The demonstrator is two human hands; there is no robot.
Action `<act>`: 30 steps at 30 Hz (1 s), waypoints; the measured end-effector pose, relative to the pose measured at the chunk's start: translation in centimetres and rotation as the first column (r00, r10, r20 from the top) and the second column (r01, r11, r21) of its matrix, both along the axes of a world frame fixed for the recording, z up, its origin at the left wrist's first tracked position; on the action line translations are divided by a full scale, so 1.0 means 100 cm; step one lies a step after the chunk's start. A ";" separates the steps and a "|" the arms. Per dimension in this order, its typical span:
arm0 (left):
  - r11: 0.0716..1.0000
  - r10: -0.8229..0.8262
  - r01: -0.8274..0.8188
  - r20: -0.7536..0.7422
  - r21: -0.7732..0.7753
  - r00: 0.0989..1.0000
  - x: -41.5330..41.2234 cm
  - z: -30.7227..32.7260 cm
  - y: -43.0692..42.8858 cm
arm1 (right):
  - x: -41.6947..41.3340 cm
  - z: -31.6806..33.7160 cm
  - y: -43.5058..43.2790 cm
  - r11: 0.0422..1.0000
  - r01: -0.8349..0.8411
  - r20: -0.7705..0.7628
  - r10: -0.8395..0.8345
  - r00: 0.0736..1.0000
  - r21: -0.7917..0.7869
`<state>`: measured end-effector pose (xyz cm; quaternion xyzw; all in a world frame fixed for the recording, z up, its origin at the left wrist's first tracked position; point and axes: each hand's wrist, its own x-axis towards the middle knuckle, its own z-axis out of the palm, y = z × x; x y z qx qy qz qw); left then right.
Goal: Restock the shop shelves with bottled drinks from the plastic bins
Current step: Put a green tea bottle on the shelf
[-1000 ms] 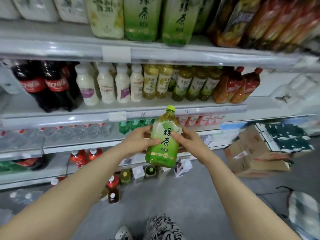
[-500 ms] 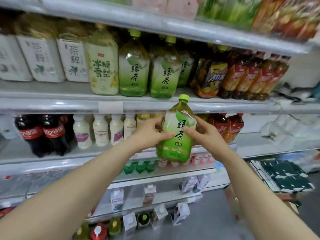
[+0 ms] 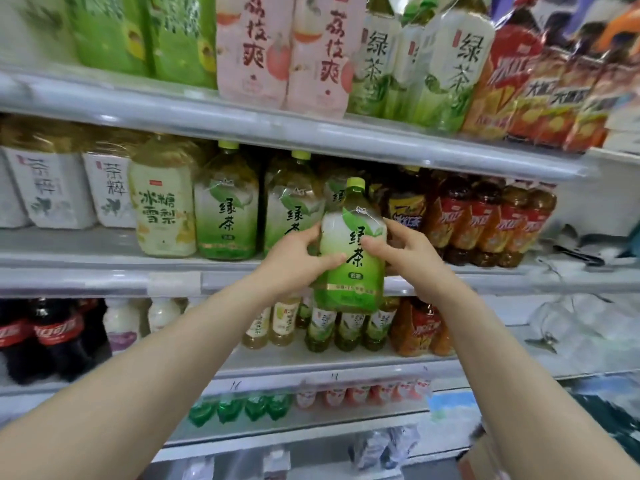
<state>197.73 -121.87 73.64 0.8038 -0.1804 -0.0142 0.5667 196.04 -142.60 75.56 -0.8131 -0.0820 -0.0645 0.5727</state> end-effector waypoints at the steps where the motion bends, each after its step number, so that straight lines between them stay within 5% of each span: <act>1: 1.000 0.016 -0.016 0.003 -0.009 1.000 0.004 0.002 -0.003 | 0.006 0.002 -0.002 1.000 -0.006 -0.005 0.006 1.000 0.009; 11: 0.928 0.231 -0.313 0.344 0.204 0.910 0.034 0.013 -0.022 | 0.046 0.014 -0.018 1.000 0.000 0.122 0.003 0.993 -0.020; 15: 0.898 0.303 -0.412 0.463 0.154 0.833 0.038 0.014 -0.032 | 0.050 0.012 -0.018 0.985 0.092 0.242 -0.055 0.969 -0.144; 30: 0.769 0.401 -0.621 0.643 0.151 0.653 0.051 -0.007 -0.049 | 0.085 -0.003 -0.015 0.937 0.177 0.289 -0.087 0.953 -0.300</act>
